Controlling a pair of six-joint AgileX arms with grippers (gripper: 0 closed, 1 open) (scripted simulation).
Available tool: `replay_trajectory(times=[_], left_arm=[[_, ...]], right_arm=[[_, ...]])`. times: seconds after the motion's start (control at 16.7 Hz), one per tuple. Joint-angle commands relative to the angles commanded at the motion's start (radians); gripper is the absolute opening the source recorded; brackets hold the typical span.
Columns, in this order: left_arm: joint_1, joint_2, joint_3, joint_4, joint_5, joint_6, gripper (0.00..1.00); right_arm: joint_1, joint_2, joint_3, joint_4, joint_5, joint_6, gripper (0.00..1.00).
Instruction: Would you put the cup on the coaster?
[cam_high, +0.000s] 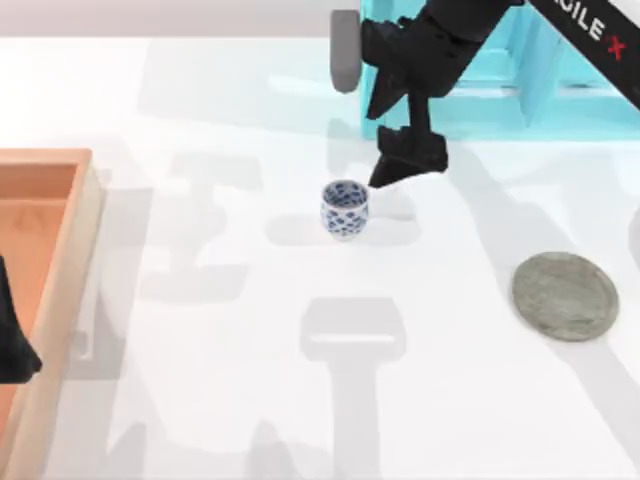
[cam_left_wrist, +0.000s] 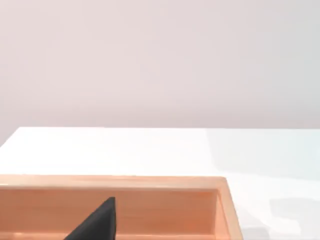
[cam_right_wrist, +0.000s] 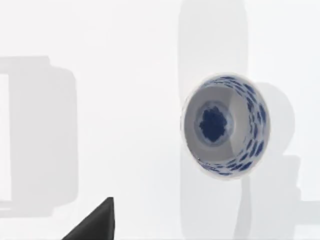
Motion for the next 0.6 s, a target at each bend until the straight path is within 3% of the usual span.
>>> replay_trajectory(times=[0.24, 0.6], left_arm=[[0.000, 0.000, 0.000, 0.000, 0.000, 0.000, 1.00], [0.000, 0.000, 0.000, 0.000, 0.000, 0.000, 1.00]], right_arm=[[-0.012, 0.086, 0.162, -0.056, 0.002, -0.031, 1.00], [-0.015, 0.097, 0.189, -0.064, 0.003, -0.035, 1.00]])
